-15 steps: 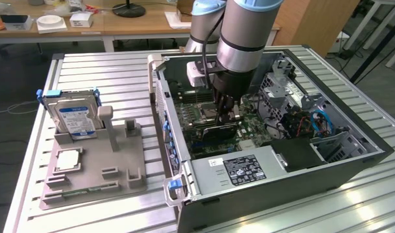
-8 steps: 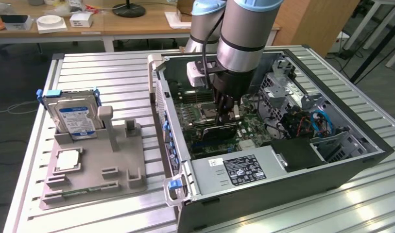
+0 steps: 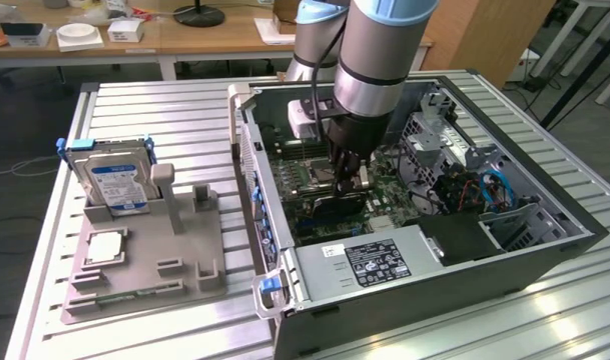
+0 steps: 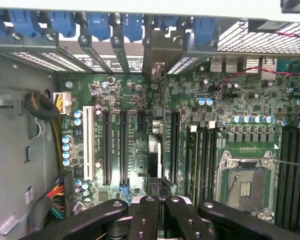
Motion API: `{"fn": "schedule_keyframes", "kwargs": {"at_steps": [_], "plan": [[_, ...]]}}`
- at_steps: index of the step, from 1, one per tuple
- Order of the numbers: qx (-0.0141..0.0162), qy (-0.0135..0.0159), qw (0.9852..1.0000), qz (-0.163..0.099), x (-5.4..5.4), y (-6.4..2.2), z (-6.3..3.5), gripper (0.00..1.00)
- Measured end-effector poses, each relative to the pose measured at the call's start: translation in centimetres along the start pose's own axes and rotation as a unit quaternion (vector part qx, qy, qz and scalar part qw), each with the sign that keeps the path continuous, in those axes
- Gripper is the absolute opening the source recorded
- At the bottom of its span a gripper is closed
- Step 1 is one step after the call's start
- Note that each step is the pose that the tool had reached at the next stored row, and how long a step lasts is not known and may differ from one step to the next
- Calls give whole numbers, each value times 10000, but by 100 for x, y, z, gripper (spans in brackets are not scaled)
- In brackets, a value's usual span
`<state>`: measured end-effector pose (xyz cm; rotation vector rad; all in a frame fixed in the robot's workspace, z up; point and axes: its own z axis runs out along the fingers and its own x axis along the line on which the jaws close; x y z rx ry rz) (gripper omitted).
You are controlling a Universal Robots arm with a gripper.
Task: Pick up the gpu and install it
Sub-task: 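Press down on the gpu until it lock into place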
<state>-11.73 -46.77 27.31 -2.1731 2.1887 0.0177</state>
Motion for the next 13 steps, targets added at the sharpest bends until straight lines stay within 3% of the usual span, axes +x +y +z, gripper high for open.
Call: {"fn": "schedule_keyframes", "kwargs": {"at_steps": [13], "plan": [[-16, 2, 10000, 9, 3, 16, 63, 11]]}}
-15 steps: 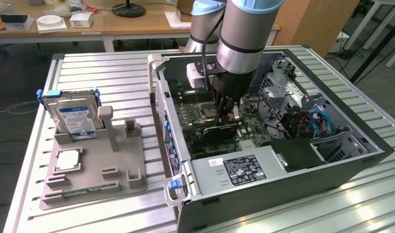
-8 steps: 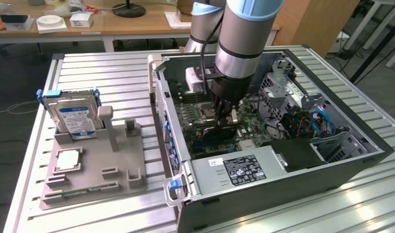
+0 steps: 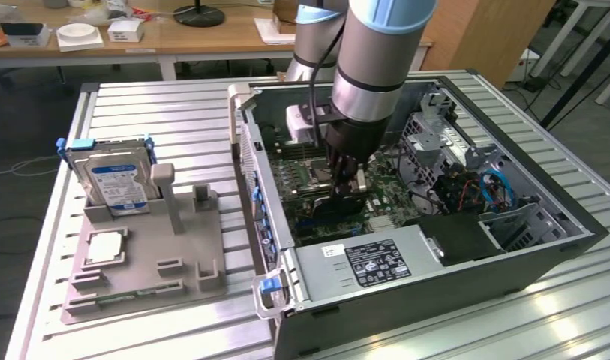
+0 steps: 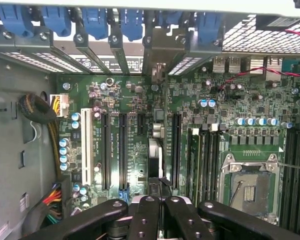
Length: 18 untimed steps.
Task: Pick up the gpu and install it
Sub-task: 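Press down on the gpu until it lock into place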
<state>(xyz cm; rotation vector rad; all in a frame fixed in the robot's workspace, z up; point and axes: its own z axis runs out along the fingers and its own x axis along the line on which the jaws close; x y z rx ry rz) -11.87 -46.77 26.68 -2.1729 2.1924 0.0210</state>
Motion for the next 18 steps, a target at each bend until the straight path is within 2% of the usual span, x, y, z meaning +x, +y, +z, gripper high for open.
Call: {"fn": "schedule_keyframes", "kwargs": {"at_steps": [11, 15, 18], "plan": [[-3, 2, 10000, 0, 1, 14, 20, 11], [-2, 1, 10000, 0, -2, 13, -34, 11], [0, 0, 10000, 2, -2, 27, -38, 11]]}}
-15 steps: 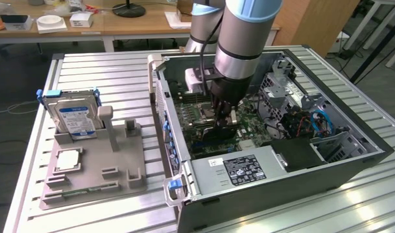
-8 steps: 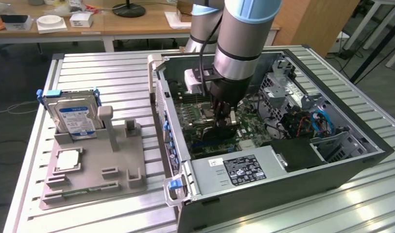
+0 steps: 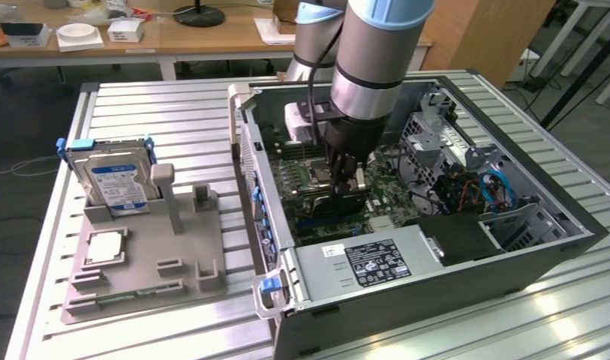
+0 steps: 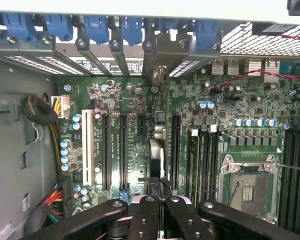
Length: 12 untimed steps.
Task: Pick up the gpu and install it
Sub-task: 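Press down on the gpu until it lock into place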
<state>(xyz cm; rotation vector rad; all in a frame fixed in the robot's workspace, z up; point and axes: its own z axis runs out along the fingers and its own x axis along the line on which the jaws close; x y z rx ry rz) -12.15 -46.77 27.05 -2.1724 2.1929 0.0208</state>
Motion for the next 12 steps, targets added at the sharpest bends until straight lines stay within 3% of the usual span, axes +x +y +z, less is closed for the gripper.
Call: {"fn": "schedule_keyframes", "kwargs": {"at_steps": [4, 8, 12], "plan": [[7, -2, 10000, 43, 0, 50, -1, 11], [7, -39, 10000, 44, 0, 52, 4, 11], [6, -39, 10000, 41, 0, 51, 13, 11]]}}
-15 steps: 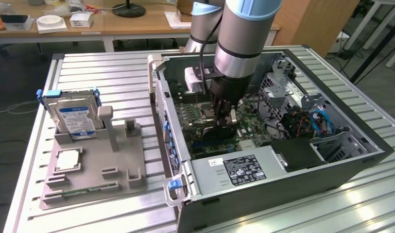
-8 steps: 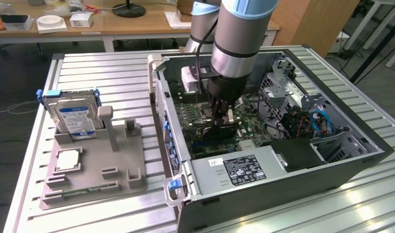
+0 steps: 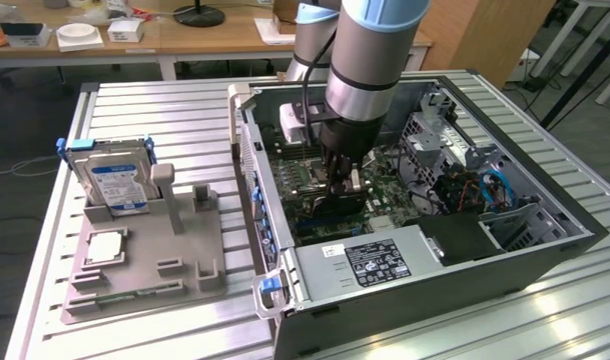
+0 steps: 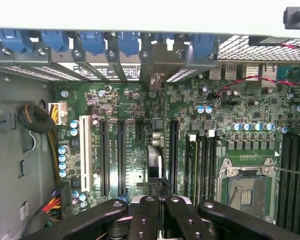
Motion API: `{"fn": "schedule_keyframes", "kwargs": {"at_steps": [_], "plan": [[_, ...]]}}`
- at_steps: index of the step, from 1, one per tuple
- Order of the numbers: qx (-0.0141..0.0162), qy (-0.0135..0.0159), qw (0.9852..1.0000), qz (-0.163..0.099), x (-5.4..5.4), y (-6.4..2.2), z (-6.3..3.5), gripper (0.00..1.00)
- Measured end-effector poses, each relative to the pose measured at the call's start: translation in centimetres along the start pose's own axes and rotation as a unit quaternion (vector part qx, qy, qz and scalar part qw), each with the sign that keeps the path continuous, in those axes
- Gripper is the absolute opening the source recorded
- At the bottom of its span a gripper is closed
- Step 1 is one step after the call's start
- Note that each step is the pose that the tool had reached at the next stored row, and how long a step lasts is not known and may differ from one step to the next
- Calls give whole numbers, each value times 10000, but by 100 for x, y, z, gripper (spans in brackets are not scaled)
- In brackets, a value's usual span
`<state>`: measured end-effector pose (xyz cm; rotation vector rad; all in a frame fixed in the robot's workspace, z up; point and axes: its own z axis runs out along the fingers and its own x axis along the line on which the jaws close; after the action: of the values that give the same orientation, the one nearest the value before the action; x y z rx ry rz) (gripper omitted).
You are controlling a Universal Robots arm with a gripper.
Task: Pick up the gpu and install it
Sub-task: 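Press down on the gpu until it lock into place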
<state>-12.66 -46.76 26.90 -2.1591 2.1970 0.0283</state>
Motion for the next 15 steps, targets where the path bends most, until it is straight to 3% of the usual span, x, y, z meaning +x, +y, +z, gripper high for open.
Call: {"fn": "schedule_keyframes", "kwargs": {"at_steps": [15], "plan": [[-8, 3, 10000, -1, 1, 2, 35, 11]]}}
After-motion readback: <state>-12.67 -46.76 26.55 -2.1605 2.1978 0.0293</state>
